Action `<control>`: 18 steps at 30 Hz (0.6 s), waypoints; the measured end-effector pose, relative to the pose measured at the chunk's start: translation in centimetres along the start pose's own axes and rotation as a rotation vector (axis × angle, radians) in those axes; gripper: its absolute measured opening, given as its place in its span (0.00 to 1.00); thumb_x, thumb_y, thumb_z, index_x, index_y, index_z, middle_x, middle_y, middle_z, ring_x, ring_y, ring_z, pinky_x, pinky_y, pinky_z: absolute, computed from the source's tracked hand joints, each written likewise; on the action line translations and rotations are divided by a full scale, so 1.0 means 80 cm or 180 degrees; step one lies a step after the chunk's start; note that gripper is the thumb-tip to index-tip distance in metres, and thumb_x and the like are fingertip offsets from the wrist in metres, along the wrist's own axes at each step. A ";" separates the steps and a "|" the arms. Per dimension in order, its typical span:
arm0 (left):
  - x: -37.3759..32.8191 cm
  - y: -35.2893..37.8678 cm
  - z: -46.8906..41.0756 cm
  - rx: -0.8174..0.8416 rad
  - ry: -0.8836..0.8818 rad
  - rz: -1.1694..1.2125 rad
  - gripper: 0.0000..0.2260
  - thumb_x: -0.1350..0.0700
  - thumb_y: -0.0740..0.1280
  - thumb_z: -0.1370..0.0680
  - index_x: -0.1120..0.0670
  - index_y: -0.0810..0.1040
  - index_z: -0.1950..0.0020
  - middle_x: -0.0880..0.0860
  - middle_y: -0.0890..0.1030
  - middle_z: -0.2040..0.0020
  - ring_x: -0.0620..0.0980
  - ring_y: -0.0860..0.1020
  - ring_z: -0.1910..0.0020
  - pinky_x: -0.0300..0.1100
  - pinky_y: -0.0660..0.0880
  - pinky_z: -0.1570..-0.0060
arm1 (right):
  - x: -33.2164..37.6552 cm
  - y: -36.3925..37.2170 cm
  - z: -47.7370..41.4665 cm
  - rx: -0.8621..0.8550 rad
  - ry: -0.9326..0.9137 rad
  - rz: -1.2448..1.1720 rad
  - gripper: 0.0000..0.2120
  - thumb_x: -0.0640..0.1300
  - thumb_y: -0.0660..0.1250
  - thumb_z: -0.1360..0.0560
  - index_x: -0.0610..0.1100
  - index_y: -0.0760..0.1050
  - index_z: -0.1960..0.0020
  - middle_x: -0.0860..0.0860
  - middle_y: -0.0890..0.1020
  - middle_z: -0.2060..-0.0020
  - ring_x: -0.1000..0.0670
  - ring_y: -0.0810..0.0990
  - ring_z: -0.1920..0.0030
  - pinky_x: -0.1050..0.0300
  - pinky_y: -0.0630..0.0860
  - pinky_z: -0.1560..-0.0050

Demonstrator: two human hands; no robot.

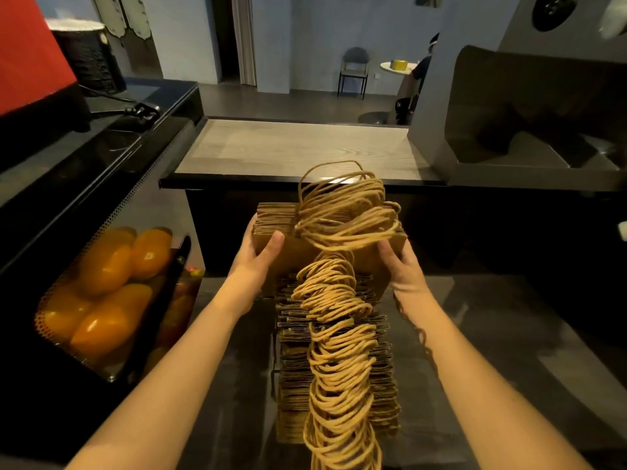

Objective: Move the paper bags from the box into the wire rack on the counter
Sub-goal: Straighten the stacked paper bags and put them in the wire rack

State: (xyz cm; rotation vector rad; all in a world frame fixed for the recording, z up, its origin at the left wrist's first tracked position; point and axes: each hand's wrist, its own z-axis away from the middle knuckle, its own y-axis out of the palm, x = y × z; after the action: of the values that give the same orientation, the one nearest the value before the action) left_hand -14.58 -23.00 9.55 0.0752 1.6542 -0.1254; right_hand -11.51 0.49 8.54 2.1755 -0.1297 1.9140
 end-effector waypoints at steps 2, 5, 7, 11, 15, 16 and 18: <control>0.009 -0.006 0.005 0.0101 0.0005 -0.0065 0.48 0.28 0.69 0.38 0.49 0.59 0.25 0.44 0.73 0.35 0.40 0.72 0.37 0.31 0.70 0.42 | -0.005 -0.001 0.005 0.0125 -0.0052 -0.0003 0.49 0.68 0.77 0.46 0.44 0.68 0.33 0.50 0.80 0.44 0.56 0.82 0.47 0.64 0.78 0.53; 0.011 -0.012 0.006 0.0336 -0.0150 -0.0081 0.41 0.38 0.69 0.32 0.49 0.58 0.24 0.44 0.74 0.39 0.40 0.73 0.40 0.33 0.70 0.40 | -0.010 -0.003 0.007 0.0136 -0.0040 0.0004 0.39 0.60 0.76 0.37 0.44 0.68 0.33 0.51 0.79 0.44 0.58 0.82 0.47 0.66 0.77 0.52; 0.011 -0.019 0.006 0.0511 -0.0276 -0.0169 0.33 0.49 0.67 0.26 0.47 0.57 0.24 0.41 0.72 0.41 0.39 0.72 0.42 0.28 0.68 0.48 | -0.015 -0.009 0.009 0.0237 0.0022 0.0126 0.29 0.52 0.71 0.29 0.44 0.67 0.33 0.52 0.79 0.43 0.62 0.81 0.48 0.68 0.76 0.51; 0.035 -0.026 0.024 0.0714 -0.0638 -0.0355 0.25 0.49 0.66 0.22 0.47 0.61 0.27 0.41 0.69 0.41 0.44 0.66 0.38 0.37 0.59 0.41 | -0.050 -0.027 0.026 0.0441 0.0476 0.0269 0.28 0.52 0.73 0.30 0.50 0.70 0.33 0.54 0.81 0.42 0.53 0.79 0.40 0.54 0.75 0.39; 0.043 -0.026 0.023 0.0693 -0.0800 -0.0365 0.26 0.47 0.62 0.21 0.47 0.59 0.25 0.45 0.68 0.37 0.44 0.65 0.37 0.40 0.57 0.39 | -0.058 -0.021 0.036 0.0309 0.0558 0.0294 0.37 0.58 0.73 0.33 0.48 0.67 0.28 0.55 0.79 0.40 0.52 0.78 0.38 0.57 0.74 0.42; 0.041 -0.025 0.020 0.0760 -0.0792 -0.0398 0.27 0.45 0.62 0.22 0.48 0.59 0.25 0.46 0.68 0.35 0.44 0.66 0.36 0.40 0.58 0.38 | -0.056 -0.022 0.035 0.0285 0.0592 0.0272 0.40 0.63 0.74 0.35 0.49 0.66 0.28 0.56 0.79 0.40 0.54 0.78 0.41 0.59 0.74 0.44; 0.038 -0.030 0.014 0.0875 -0.0826 -0.0482 0.28 0.44 0.63 0.23 0.49 0.59 0.25 0.48 0.70 0.33 0.44 0.68 0.36 0.40 0.60 0.38 | -0.054 -0.020 0.030 0.0379 0.0657 0.0291 0.32 0.60 0.68 0.28 0.51 0.65 0.28 0.56 0.78 0.41 0.58 0.78 0.45 0.64 0.74 0.50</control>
State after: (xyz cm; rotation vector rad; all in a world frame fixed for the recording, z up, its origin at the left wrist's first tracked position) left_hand -14.00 -25.62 6.51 0.1366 1.3742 -0.4594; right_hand -9.44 1.07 3.79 2.0598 -0.0811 2.2372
